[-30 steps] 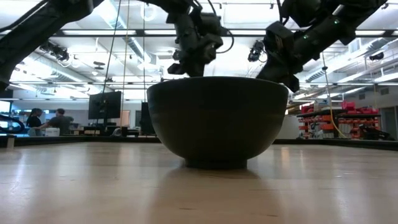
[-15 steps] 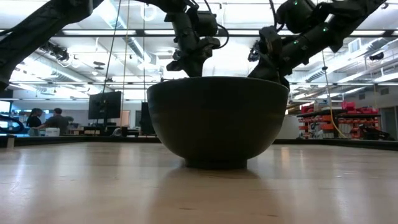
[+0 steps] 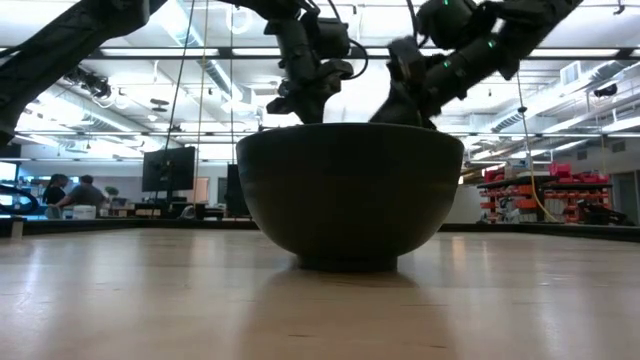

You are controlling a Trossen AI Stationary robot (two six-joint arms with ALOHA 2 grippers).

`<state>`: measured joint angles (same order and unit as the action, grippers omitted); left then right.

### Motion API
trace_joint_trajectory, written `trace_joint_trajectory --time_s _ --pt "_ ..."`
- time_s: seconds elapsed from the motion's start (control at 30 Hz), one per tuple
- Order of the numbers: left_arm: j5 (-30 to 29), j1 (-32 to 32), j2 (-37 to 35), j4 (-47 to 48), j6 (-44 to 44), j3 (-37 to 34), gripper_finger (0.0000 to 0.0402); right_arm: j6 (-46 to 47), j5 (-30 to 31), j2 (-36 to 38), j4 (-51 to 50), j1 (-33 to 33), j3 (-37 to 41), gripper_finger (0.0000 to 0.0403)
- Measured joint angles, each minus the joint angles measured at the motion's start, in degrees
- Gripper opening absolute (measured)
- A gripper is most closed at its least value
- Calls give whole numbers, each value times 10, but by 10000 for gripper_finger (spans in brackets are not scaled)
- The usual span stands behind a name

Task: Nest bowls inside each other
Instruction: Stack the white bowl on top of the white bowl, then stack the black bowl on top of the white bowl

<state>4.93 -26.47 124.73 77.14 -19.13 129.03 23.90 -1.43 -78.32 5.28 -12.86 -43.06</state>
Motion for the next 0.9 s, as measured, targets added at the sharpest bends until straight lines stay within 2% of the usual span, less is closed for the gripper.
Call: trace_joint_trajectory --time_s 0.13,0.3,0.63,0.9 --pt "-39 -4 0 50 18 0 26 -1 1 17 -99 12 -43 1" --pt "-95 -11 0 116 20 0 28 7 1 39 -207 58 -71 10" --pt "-98 -10 0 126 65 0 10 96 58 71 -239 158 -77 9" --pt "-101 -63 0 129 68 0 32 137 85 72 -260 207 -77 10"
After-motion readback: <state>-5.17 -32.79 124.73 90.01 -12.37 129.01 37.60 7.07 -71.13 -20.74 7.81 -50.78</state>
